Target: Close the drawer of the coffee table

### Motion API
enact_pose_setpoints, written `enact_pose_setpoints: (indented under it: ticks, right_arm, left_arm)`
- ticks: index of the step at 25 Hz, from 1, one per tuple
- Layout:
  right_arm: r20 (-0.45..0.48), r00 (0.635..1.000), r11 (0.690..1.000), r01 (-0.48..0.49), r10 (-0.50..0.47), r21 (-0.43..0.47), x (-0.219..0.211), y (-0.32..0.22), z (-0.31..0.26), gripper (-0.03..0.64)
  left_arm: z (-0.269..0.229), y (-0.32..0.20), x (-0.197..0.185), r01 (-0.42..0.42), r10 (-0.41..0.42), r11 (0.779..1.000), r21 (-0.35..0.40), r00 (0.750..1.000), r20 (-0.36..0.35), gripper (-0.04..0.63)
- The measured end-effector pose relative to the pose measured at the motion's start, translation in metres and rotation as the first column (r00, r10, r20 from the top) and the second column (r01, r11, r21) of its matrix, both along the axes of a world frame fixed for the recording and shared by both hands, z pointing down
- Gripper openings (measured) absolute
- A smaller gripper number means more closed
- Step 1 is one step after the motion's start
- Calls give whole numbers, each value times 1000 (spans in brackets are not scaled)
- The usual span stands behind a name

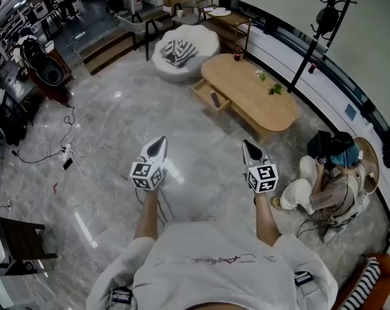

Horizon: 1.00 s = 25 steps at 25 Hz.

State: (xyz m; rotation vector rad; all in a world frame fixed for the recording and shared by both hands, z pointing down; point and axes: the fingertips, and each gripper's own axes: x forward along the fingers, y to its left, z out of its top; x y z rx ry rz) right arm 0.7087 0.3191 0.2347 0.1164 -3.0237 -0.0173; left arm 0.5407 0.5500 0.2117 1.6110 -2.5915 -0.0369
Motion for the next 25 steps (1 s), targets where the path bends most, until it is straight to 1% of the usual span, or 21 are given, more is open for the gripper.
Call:
enact_pose_setpoints:
  ticks: [6,14,25]
  right_arm:
    - [-1,1000,1000,17,-17,10,4,-24,-1,5]
    - [-17,999,999,51,-51,10,1,-34,11,5]
    - [-34,996,997,80,-80,11,-40,-49,21,5]
  left_arm:
    - [2,-24,10,3,-3,1000,-5,1000,6,0]
    - [11,-43,15,10,-10,1000,-16,1000,2,0]
    - [22,-61,-22,26,-26,999,-19,1000,-13,0]
